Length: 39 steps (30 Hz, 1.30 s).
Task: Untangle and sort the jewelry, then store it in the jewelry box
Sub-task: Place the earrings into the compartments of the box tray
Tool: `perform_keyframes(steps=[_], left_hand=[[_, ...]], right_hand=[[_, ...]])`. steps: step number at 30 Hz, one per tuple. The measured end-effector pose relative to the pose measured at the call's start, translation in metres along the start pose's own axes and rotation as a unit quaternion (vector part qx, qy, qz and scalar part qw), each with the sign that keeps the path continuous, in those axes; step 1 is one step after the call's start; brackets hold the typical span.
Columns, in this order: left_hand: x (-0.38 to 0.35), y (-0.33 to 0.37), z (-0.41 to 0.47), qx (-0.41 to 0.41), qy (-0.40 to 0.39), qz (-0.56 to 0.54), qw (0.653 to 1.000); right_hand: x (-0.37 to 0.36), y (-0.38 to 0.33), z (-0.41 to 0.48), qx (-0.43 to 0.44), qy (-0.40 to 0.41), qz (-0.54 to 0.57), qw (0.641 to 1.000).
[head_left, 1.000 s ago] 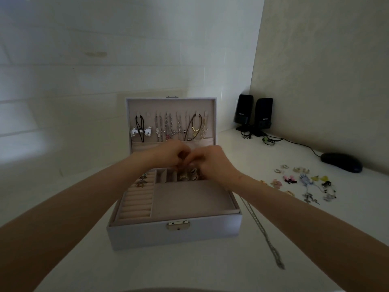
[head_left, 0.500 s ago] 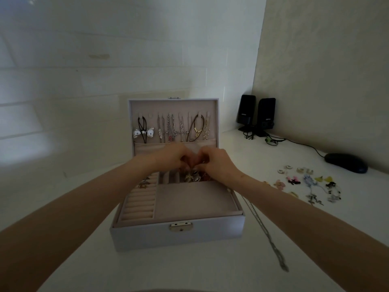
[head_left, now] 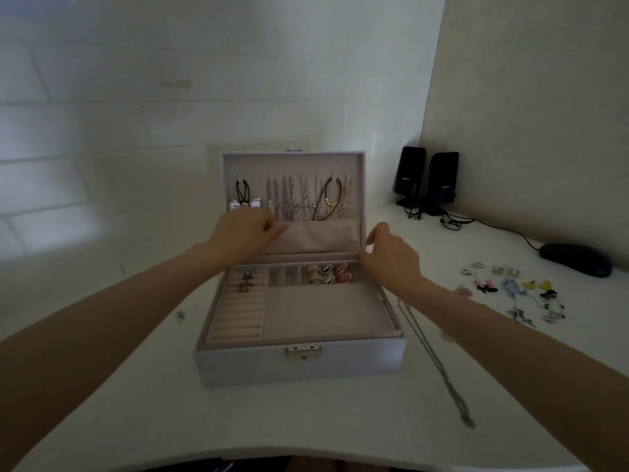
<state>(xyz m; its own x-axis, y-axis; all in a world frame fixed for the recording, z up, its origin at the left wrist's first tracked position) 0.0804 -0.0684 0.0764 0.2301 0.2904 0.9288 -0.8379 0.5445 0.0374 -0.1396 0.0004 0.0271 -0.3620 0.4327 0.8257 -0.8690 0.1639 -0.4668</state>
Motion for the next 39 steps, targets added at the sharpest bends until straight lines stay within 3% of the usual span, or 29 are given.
perform_keyframes(steps=[2, 6, 12, 18, 24, 26, 29, 32, 34, 36, 39], left_hand=[[0.011, -0.008, -0.009, 0.053, -0.009, 0.078, 0.995], [0.02, -0.015, -0.018, 0.114, -0.129, 0.075, 0.982], [0.025, -0.004, -0.026, 0.14, -0.275, 0.183, 0.933], [0.015, 0.001, -0.024, 0.133, -0.266, 0.197, 0.934], [0.003, 0.007, -0.015, 0.127, -0.225, 0.075, 0.963], [0.001, 0.02, -0.013, 0.106, -0.216, 0.1, 0.965], [0.003, 0.04, -0.011, 0.07, -0.204, 0.225, 0.95], [0.007, 0.069, -0.001, 0.024, -0.127, 0.298, 0.946], [0.006, 0.094, 0.009, -0.017, -0.074, 0.238, 0.968], [0.0, 0.12, 0.016, -0.063, -0.069, 0.109, 0.99], [-0.015, 0.157, 0.026, -0.128, -0.084, -0.032, 0.988]], right_hand=[[-0.002, 0.006, 0.001, -0.037, -0.049, -0.031, 0.998], [-0.005, 0.008, 0.004, -0.045, -0.119, -0.057, 0.99], [-0.002, 0.004, 0.005, -0.023, -0.116, -0.064, 0.991], [-0.003, 0.007, 0.014, -0.023, -0.107, -0.059, 0.992], [0.007, 0.033, 0.02, -0.037, -0.095, -0.067, 0.993], [0.013, 0.043, 0.02, -0.049, -0.1, -0.049, 0.993], [0.025, 0.052, 0.02, -0.066, -0.148, 0.044, 0.986], [0.043, 0.062, 0.018, -0.08, -0.172, 0.102, 0.976], [0.057, 0.077, 0.017, -0.051, -0.152, 0.081, 0.984], [0.071, 0.097, 0.017, -0.035, -0.121, 0.052, 0.991], [0.085, 0.132, 0.02, -0.036, -0.091, -0.006, 0.995]])
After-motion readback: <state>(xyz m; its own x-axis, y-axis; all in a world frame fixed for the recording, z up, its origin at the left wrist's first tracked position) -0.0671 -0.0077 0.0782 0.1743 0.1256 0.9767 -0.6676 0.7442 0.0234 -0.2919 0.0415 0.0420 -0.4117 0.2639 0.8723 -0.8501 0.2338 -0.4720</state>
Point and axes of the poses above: each hand's wrist, its own z-axis towards the middle knuckle, its own x-axis out of the back of the hand, y = z × x, the point moved 1 cm from there along z, towards the middle knuckle, and after that the axes turned 1 degree about -y, right-handed, at the moved point
